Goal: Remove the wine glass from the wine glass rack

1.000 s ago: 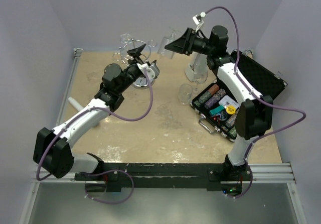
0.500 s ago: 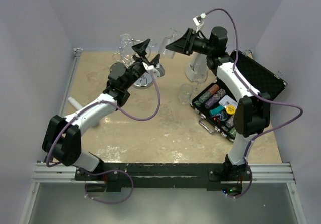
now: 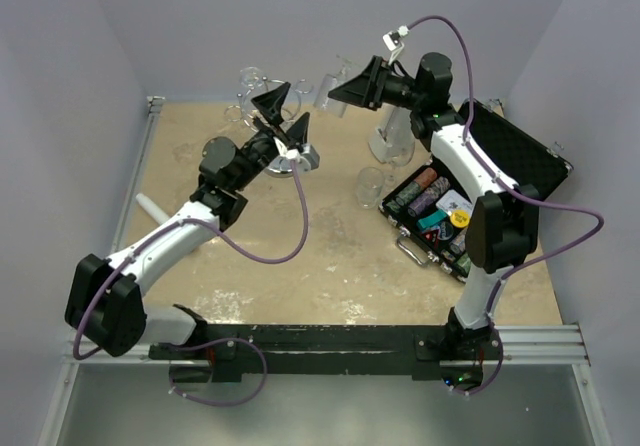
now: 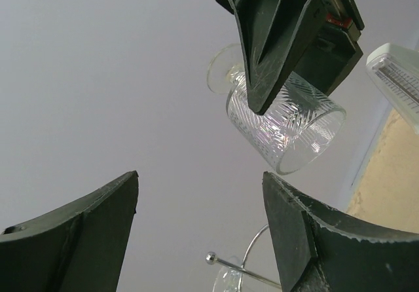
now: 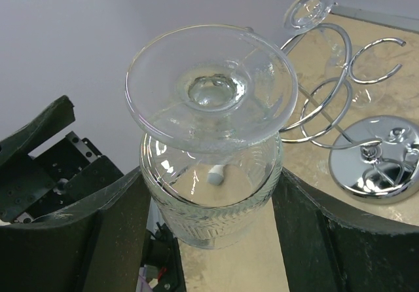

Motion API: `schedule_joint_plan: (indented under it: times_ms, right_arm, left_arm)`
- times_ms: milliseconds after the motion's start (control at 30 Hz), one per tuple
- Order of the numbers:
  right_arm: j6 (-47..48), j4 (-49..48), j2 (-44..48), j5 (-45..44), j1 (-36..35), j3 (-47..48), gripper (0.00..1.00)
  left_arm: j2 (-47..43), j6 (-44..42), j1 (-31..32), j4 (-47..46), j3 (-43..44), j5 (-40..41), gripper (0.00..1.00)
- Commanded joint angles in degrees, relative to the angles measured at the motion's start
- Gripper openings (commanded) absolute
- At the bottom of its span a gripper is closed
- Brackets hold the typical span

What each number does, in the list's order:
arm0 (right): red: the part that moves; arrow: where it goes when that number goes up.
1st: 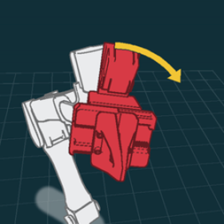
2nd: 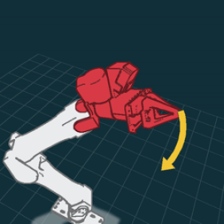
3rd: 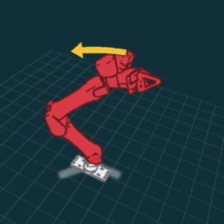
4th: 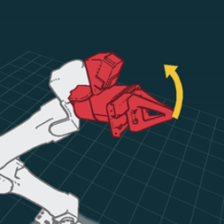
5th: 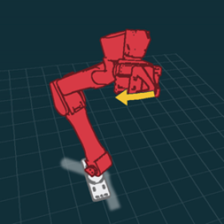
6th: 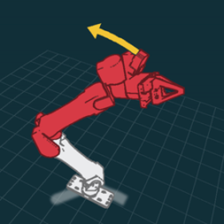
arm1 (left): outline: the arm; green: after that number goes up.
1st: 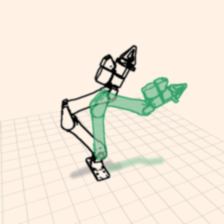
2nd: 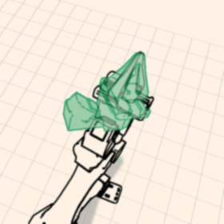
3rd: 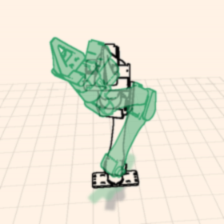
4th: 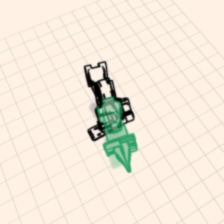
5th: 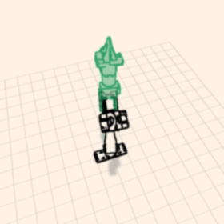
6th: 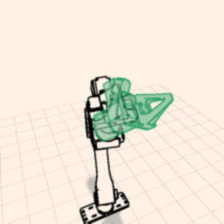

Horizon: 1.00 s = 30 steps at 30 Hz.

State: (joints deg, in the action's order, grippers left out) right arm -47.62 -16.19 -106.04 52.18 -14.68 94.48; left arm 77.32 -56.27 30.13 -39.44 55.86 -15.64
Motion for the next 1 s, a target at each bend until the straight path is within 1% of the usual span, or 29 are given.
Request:
schedule_joint_plan:
  times_ms: [0,133,333,467,533,633,667,733,833,967]
  right_arm:
    - [-0.4,-4.0,2.2,1.0,-0.3,3.6,0.0]
    - [-0.3,-4.2,2.2,1.5,-0.5,3.9,0.0]
    - [0.2,-4.3,2.3,2.2,-0.5,4.3,0.0]
    - [0.2,-4.3,2.4,1.9,-0.8,4.1,0.0]
    - [0.4,-3.8,2.3,1.7,-1.0,4.1,0.0]
    - [0.3,-3.6,1.9,2.0,-1.3,4.3,0.0]
    - [0.2,-3.4,1.6,2.1,-1.5,4.6,0.0]
    - [0.4,-3.2,1.4,2.3,-1.7,5.0,0.0]
    - [0.3,-3.2,1.1,2.4,-1.9,5.0,0.0]
    - [0.4,-3.0,1.0,2.3,-1.9,4.8,0.0]
  left_arm:
    - [-1.6,-2.8,0.3,0.0,-0.9,-3.2,0.8]
    - [1.2,-1.7,0.6,-0.9,1.3,-3.5,0.8]
    - [4.3,-2.3,1.0,-1.9,3.6,-4.1,0.8]
    - [6.2,-2.2,1.1,-3.7,4.9,-2.7,0.8]
    - [7.0,-2.2,1.2,-4.8,5.6,-2.2,0.78]
    - [8.7,-2.4,1.3,-6.1,6.8,-1.5,0.72]
    - [9.2,-2.4,1.3,-6.7,7.0,-1.2,0.69]
    - [10.0,-2.9,1.5,-8.3,7.2,-1.0,0.58]
    - [10.7,-3.3,1.6,-8.8,8.0,-0.7,0.5]
    - [11.1,-3.4,1.7,-8.7,8.3,-0.4,0.32]
